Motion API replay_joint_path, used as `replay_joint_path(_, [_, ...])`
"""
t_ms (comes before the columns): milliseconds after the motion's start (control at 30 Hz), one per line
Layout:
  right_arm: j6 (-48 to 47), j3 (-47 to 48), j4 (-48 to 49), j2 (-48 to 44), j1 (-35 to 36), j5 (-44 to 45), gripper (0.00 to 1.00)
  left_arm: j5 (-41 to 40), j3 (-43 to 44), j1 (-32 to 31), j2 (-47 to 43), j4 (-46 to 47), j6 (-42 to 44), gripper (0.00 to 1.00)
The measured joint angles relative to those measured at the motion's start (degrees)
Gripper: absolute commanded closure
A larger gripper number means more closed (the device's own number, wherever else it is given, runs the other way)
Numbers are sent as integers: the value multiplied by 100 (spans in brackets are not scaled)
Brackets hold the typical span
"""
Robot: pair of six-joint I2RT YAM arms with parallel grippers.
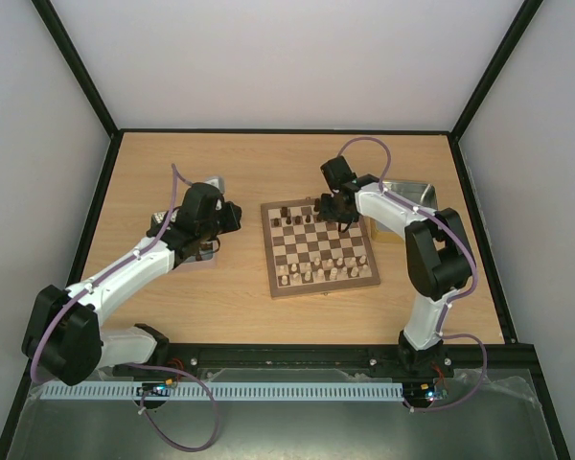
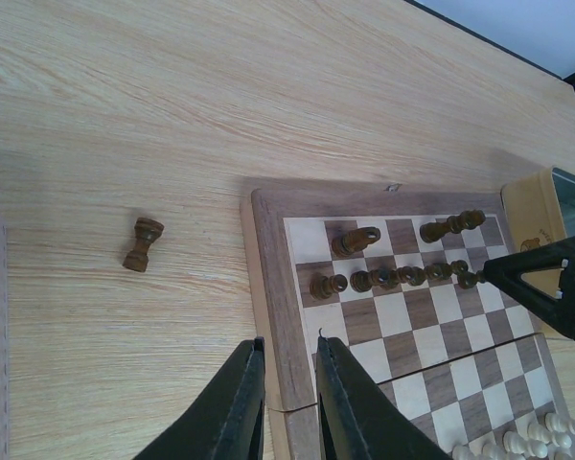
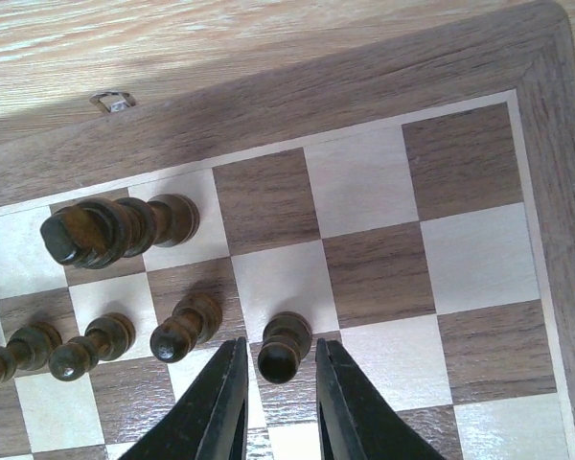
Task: Set up the chess pieces on the board
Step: Place the chess piece on the chessboard.
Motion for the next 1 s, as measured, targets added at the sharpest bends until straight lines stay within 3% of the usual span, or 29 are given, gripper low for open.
replay_joint_path(300, [2, -2, 28, 72, 0, 9, 90, 37, 0, 0, 0, 0, -4, 81])
replay_joint_path(600, [2, -2, 243, 153, 0, 44, 91, 42, 0, 0, 0, -2, -17, 81])
replay_joint_path(1000, [68, -83, 302, 17, 0, 262, 58, 197, 0, 0, 0, 17, 37, 82])
